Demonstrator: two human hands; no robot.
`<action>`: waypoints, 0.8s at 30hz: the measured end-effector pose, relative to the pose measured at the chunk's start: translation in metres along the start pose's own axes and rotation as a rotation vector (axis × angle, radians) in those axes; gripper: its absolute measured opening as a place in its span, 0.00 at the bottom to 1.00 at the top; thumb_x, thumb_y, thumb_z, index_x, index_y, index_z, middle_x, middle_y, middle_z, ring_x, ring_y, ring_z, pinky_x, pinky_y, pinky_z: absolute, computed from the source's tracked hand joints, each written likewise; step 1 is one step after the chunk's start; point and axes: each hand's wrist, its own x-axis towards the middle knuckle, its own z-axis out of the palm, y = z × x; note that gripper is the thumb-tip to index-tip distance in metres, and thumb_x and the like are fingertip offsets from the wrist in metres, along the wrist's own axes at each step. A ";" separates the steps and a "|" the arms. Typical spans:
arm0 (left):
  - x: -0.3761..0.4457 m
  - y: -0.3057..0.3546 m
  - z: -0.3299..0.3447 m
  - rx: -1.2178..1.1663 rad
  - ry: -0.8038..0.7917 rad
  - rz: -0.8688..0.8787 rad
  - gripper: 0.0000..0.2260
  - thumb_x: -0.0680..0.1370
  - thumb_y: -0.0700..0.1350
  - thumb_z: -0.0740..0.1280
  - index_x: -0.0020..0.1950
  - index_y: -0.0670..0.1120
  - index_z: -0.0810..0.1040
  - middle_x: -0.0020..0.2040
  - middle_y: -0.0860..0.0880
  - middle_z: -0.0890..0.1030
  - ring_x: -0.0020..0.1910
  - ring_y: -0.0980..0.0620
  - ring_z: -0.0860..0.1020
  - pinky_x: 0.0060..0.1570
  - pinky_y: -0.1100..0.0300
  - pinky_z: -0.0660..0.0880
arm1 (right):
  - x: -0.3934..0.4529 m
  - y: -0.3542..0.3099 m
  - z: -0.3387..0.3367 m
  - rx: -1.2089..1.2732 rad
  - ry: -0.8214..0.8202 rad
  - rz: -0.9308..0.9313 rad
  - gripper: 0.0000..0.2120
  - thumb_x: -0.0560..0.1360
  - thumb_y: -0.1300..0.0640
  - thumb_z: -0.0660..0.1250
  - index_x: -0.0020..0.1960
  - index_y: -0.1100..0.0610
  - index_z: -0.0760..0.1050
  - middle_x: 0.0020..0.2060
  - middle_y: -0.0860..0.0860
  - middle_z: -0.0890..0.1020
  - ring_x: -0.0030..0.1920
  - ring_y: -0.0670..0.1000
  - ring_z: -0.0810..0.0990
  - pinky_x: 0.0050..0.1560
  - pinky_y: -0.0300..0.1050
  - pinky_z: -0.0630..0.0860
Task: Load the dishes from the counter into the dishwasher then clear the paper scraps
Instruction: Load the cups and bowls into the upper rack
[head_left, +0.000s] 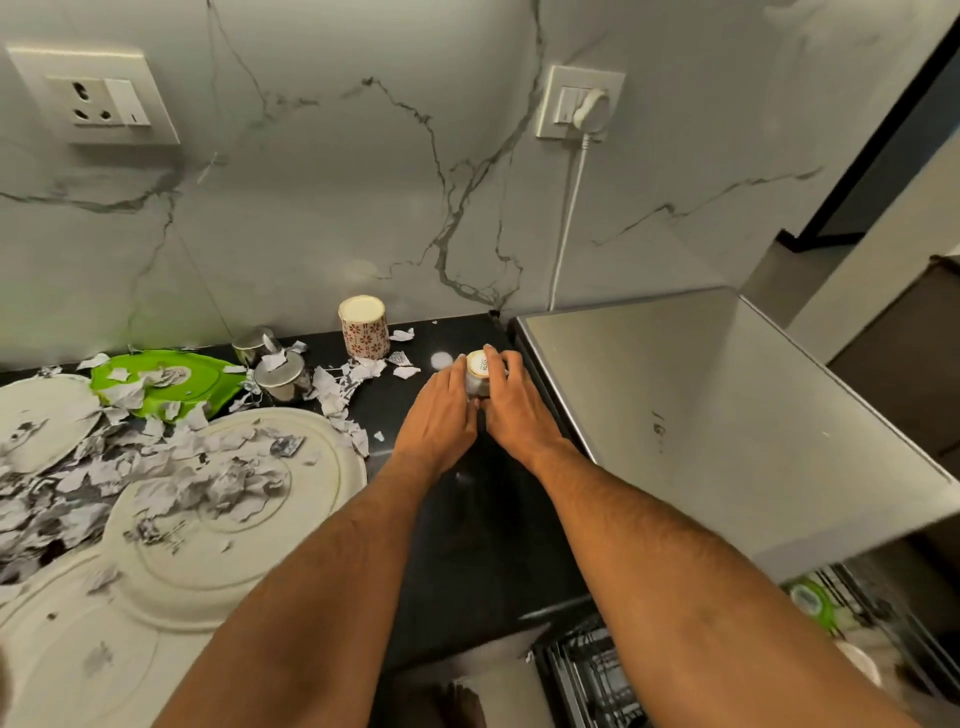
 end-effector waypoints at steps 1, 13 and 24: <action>-0.013 0.008 0.001 -0.006 -0.001 0.007 0.28 0.82 0.44 0.61 0.79 0.37 0.57 0.75 0.39 0.68 0.73 0.45 0.68 0.75 0.53 0.63 | -0.016 -0.001 -0.004 -0.002 0.000 0.006 0.44 0.75 0.61 0.74 0.82 0.56 0.51 0.72 0.57 0.62 0.65 0.54 0.72 0.64 0.48 0.77; -0.133 0.113 0.036 -0.103 -0.075 0.164 0.24 0.78 0.42 0.65 0.74 0.40 0.66 0.66 0.43 0.76 0.63 0.46 0.74 0.68 0.52 0.70 | -0.198 0.030 -0.028 -0.035 0.104 0.188 0.42 0.73 0.61 0.77 0.79 0.58 0.57 0.68 0.58 0.67 0.60 0.55 0.77 0.58 0.49 0.81; -0.193 0.224 0.123 -0.157 -0.246 0.322 0.23 0.82 0.43 0.61 0.76 0.41 0.63 0.71 0.43 0.72 0.69 0.47 0.71 0.73 0.52 0.66 | -0.343 0.107 -0.058 -0.046 0.137 0.430 0.41 0.72 0.68 0.72 0.79 0.60 0.54 0.70 0.59 0.64 0.63 0.58 0.73 0.61 0.53 0.78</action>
